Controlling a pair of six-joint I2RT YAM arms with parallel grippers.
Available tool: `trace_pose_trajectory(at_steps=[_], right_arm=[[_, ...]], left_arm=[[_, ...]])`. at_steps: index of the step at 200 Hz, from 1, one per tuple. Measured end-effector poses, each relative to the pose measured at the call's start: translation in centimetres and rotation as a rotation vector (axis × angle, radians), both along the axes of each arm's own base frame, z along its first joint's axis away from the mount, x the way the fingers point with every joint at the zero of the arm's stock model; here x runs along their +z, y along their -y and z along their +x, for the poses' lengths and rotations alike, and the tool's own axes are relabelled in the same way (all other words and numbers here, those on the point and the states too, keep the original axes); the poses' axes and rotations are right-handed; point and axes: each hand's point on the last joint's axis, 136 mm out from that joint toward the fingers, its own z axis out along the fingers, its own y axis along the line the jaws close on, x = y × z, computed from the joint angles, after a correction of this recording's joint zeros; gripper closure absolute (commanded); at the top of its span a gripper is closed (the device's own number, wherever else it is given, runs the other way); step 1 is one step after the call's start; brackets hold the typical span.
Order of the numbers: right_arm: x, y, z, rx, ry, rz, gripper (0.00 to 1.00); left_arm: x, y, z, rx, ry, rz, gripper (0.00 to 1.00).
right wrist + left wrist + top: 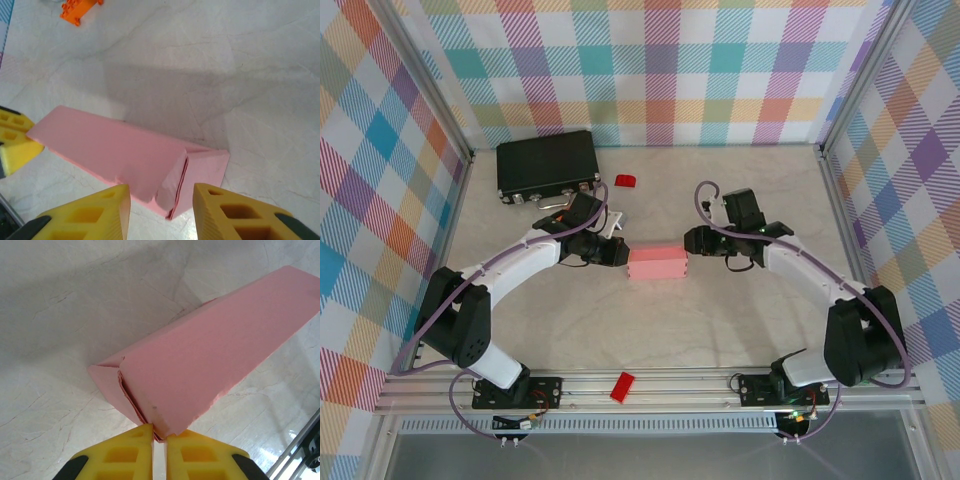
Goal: Fold the paper box
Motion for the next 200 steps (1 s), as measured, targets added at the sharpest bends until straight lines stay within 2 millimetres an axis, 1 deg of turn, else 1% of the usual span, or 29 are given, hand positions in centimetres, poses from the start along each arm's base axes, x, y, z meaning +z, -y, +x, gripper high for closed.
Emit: trace_pose_trajectory(at_steps=[40,74,93,113,132,149,162,172,184,200], right_arm=[[-0.8,-0.2,0.5,-0.006,-0.027,-0.007,0.62],[-1.0,-0.2,0.4,-0.007,-0.035,-0.008,0.62],[-1.1,-0.2,0.4,-0.007,-0.036,-0.009,0.62],[-1.2,-0.2,0.3,-0.007,-0.038,-0.01,0.62],[-1.2,-0.1,0.3,-0.007,-0.039,-0.01,0.62],[-1.2,-0.1,0.3,-0.007,-0.04,-0.01,0.62],[-1.2,-0.1,0.3,-0.006,-0.041,-0.01,0.62],[-1.3,-0.2,0.3,-0.005,-0.041,-0.009,0.62],[-1.3,-0.2,0.3,-0.004,-0.042,-0.009,0.62],[-1.3,-0.2,0.3,-0.004,-0.043,-0.009,0.62]], left_arm=[[0.0,0.0,0.0,-0.003,0.002,0.001,0.87],[0.0,0.0,0.0,-0.004,0.002,0.001,0.86],[0.0,0.0,-0.1,-0.006,0.001,0.003,0.79],[0.0,-0.1,-0.2,-0.008,-0.002,0.005,0.68],[0.8,-0.1,-0.4,-0.012,0.013,-0.007,0.6],[1.8,-0.1,-0.7,-0.018,0.036,-0.028,0.56],[2.7,0.0,-0.9,-0.022,0.059,-0.051,0.51],[3.2,0.0,-1.0,-0.019,0.076,-0.063,0.51],[3.5,0.0,-0.9,-0.005,0.089,-0.071,0.48],[3.5,-0.4,-0.3,0.051,0.102,-0.067,0.46]])
